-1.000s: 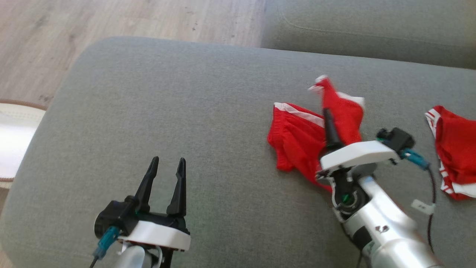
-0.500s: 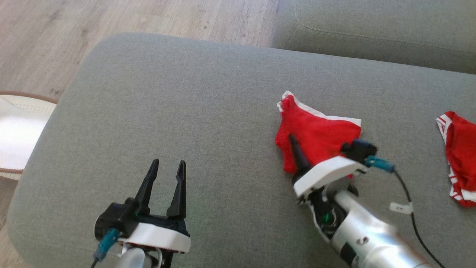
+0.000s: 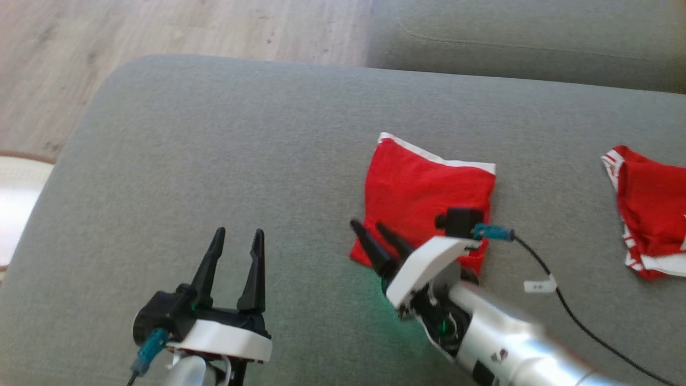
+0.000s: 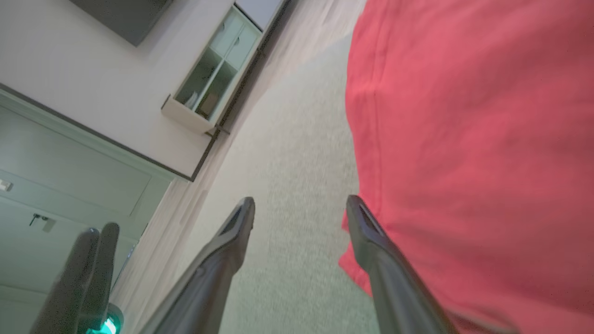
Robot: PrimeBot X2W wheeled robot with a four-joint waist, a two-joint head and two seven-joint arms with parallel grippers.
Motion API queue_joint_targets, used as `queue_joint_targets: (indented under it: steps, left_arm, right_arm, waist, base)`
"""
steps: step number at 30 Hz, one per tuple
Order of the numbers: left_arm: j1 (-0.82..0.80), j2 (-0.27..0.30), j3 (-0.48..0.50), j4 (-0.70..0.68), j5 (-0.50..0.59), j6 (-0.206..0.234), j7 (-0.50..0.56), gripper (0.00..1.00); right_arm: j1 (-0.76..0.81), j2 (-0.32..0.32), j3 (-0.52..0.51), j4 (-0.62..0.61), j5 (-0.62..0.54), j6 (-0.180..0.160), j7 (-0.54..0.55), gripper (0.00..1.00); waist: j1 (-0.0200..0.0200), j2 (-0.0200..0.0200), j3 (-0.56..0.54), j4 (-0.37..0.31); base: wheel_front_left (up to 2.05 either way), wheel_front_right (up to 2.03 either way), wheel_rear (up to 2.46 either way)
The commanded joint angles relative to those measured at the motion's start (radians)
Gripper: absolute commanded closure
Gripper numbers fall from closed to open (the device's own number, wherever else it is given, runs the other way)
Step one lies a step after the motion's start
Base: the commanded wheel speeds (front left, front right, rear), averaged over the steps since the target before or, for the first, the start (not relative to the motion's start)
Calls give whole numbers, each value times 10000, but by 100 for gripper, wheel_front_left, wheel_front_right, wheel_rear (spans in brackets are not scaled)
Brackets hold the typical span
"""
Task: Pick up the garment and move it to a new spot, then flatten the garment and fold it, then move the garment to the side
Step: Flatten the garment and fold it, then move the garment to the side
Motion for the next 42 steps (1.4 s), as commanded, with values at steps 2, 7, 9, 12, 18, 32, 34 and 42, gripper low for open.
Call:
queue_joint_targets:
  steps: [2, 7, 9, 12, 18, 32, 34, 42]
  left_arm:
    - [-309, 51, 435, -445, 33, 90, -53, 0]
    - [-364, 51, 554, -716, -39, 106, -53, 0]
    - [-396, 51, 614, -890, -83, 121, -53, 0]
    - [-470, 51, 729, -1169, -151, 163, -53, 0]
    - [-610, 51, 847, -1576, -189, 216, -53, 0]
    - [-526, 51, 789, -1493, -193, 136, -53, 0]
    - [-440, 51, 762, -1431, -191, 117, -53, 0]
    - [-362, 51, 737, -1363, -257, 68, -53, 0]
  right_arm:
    - [-682, 141, -228, -137, -48, 77, -510, 0]
    - [-1147, -36, -830, 209, -772, 77, -966, 0]
    - [-1243, -356, -1352, 205, -1197, 77, -1028, 0]
    - [-1191, -963, -2760, -139, -2284, 77, -1040, 0]
    - [104, -1517, -5582, -1282, -5034, 77, -1044, 0]
    - [4057, 85, -10247, -4697, -10721, 77, -1045, 0]
    - [4395, 127, -10473, -4961, -10766, 77, -1045, 0]
    - [4665, 138, -10422, -5236, -10063, 77, -1046, 0]
  waist:
    - [-1, 0, -48, -276]
    - [-1, 0, -91, -649]
    - [-1, 0, -112, -840]
    - [-1, 0, -97, -1134]
    - [-1, 0, -36, -1644]
    - [-1, 0, 66, -2108]
    - [-1, 0, 57, -2119]
    - [-1, 0, 116, -2078]
  base:
    - [0, 0, 0]
    - [0, 0, 0]
    - [0, 0, 0]
    - [0, 0, 0]
    - [0, 0, 0]
    - [0, 0, 0]
    - [0, 0, 0]
    - [0, 0, 0]
